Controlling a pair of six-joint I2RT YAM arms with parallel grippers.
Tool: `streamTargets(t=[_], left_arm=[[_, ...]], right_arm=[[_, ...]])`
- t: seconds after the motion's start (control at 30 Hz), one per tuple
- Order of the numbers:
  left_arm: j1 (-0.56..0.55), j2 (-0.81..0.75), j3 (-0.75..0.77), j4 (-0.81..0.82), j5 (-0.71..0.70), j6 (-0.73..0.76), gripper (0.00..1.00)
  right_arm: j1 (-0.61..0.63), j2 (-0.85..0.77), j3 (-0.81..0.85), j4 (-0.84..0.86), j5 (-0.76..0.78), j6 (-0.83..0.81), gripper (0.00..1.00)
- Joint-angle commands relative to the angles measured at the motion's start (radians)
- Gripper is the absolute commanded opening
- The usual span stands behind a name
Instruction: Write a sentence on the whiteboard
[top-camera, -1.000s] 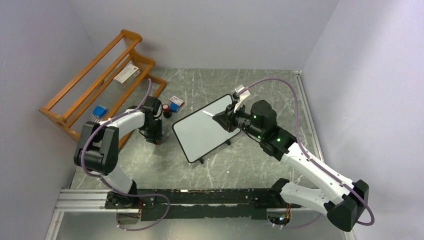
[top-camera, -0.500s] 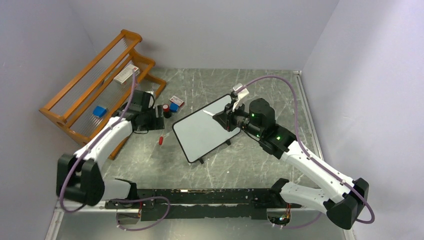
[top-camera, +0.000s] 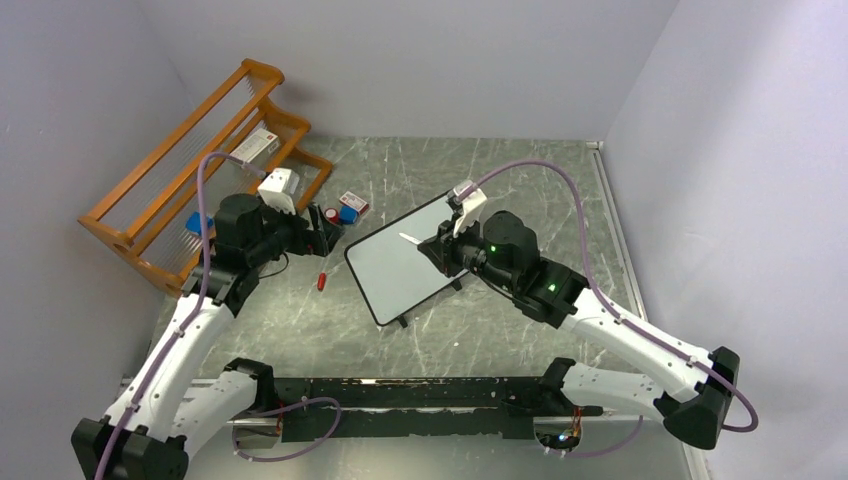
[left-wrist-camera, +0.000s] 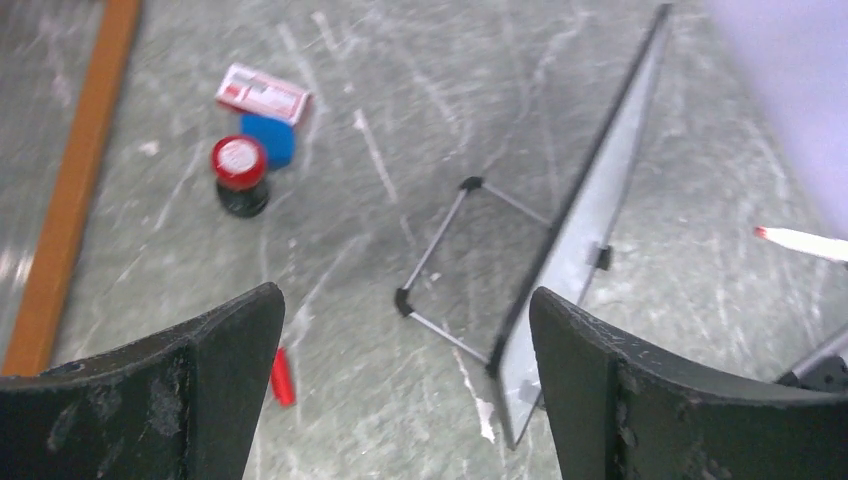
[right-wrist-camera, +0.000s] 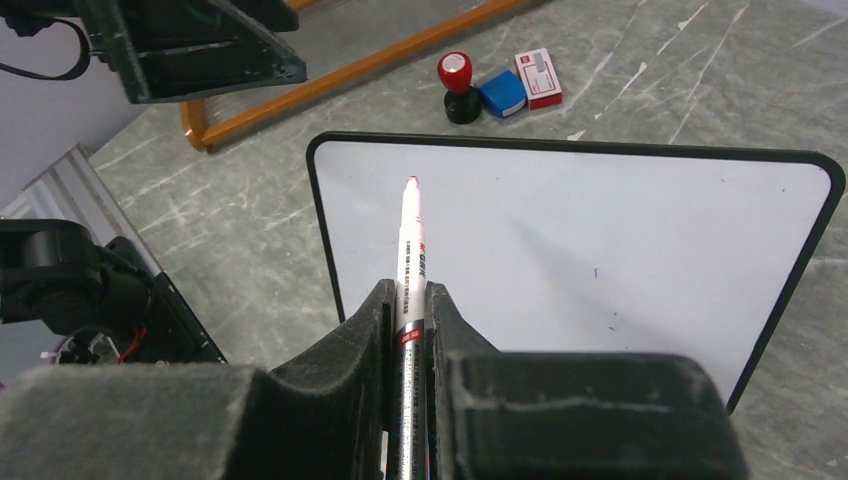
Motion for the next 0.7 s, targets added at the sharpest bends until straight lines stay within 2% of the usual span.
streamTargets(t=[0.0,0.3,0.67], left_arm=[[0.007,-0.045,-0.033,0.161,0.229,0.028,0.95],[0.007,0.041,-0.098,0.236,0.452,-0.028,0.86],[0.038,0.137,-0.101,0.227,0.547,-0.028,0.75]], right_arm=[[0.036,-0.020,0.009,0.002,0.069,0.027,0.00],[0.118,-0.005,0.024,-0.023,0.168,0.003,0.00],[0.161,0.003,-0.014,0.017,0.165,0.017,0.00]])
